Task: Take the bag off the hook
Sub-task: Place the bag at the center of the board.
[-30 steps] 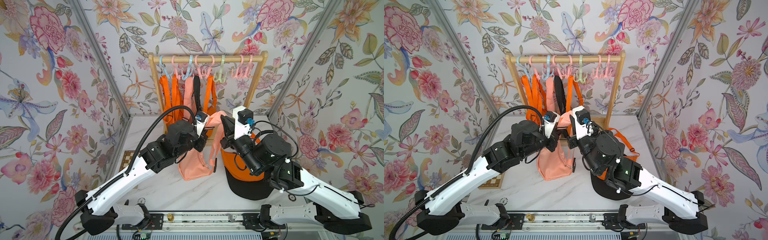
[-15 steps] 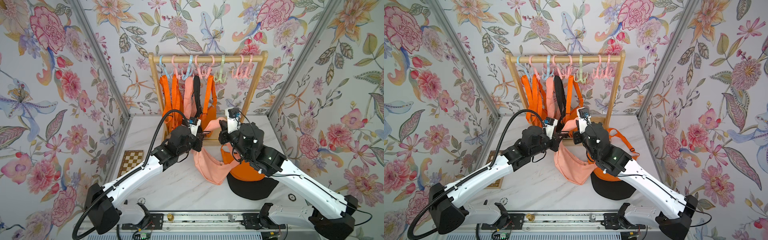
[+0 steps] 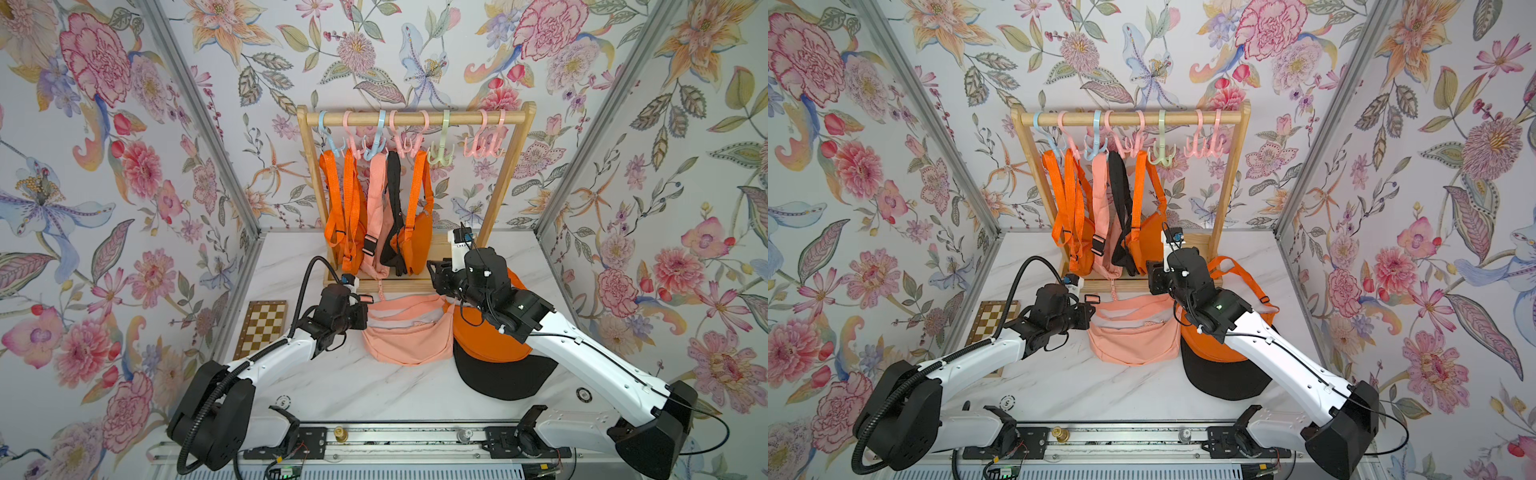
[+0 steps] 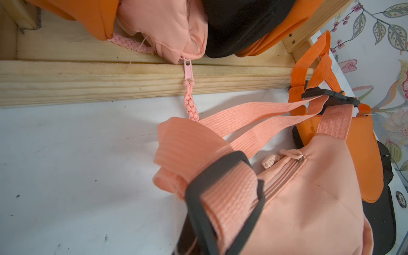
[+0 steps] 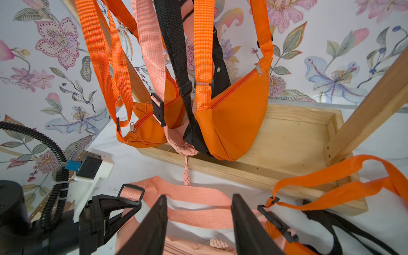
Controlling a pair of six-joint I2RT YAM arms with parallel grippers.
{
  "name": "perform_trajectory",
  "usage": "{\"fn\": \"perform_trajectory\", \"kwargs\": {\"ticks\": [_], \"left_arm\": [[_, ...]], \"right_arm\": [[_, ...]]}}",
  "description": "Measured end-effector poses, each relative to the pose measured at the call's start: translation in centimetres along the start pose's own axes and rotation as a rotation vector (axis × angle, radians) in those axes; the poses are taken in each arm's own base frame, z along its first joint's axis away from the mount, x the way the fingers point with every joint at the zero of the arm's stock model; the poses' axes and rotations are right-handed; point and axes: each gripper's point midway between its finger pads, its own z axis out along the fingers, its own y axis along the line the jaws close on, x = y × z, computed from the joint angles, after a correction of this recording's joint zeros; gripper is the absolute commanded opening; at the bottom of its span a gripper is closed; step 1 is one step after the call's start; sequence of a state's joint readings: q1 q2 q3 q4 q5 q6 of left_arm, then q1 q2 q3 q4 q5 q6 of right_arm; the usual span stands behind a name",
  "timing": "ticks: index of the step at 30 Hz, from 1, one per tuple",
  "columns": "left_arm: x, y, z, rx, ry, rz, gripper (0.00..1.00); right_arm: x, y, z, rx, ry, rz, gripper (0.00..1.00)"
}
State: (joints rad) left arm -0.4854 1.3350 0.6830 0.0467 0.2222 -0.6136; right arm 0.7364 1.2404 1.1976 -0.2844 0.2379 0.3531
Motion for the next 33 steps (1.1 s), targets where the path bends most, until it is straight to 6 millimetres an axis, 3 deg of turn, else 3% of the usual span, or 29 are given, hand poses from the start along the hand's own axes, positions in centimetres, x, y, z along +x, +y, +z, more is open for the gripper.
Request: {"fn": "perform_trajectory", "kwargs": {"ticks": [5,8,11,15,19,22,27,30,33], "left_arm": [[0.5,1.9,0.9,-0.041,0.027,-0.023,0.01],[1.1,3.0,1.5,-0.062,0.051,-0.032,0.01],[1.5,3.9,2.0,-0.08,0.069,-0.036,0.02],[1.7,4.3,2.2,-0.087,0.077,-0.036,0.02],[1.6,4.0,2.7,-0.067,0.075,-0.035,0.02],[1.8,4.1,3.0,-0.065,0.083,-0.037,0.02],[1.8,4.1,3.0,-0.065,0.081,-0.036,0.02],[1.7,4.0,3.0,-0.064,0.078,-0.036,0.03],[0.6,3.6,3.0,-0.056,0.062,-0.033,0.02]], "right_arm": [[3.0,-1.7,-0.8,0.037,0.109,0.049,0.51],[6.9,-2.7,-0.9,0.067,0.234,0.067,0.54],[11.5,-3.8,-1.1,0.097,0.37,0.093,0.64],[17.1,-5.0,-1.7,0.134,0.526,0.158,0.64],[20.6,-5.5,-1.8,0.144,0.617,0.25,0.59],[22.3,-5.4,-0.8,0.135,0.648,0.323,0.48],[23.0,-5.1,1.3,0.114,0.65,0.393,0.15],[22.7,-4.8,2.2,0.104,0.641,0.392,0.09],[21.0,-4.0,3.2,0.076,0.601,0.387,0.08]]}}
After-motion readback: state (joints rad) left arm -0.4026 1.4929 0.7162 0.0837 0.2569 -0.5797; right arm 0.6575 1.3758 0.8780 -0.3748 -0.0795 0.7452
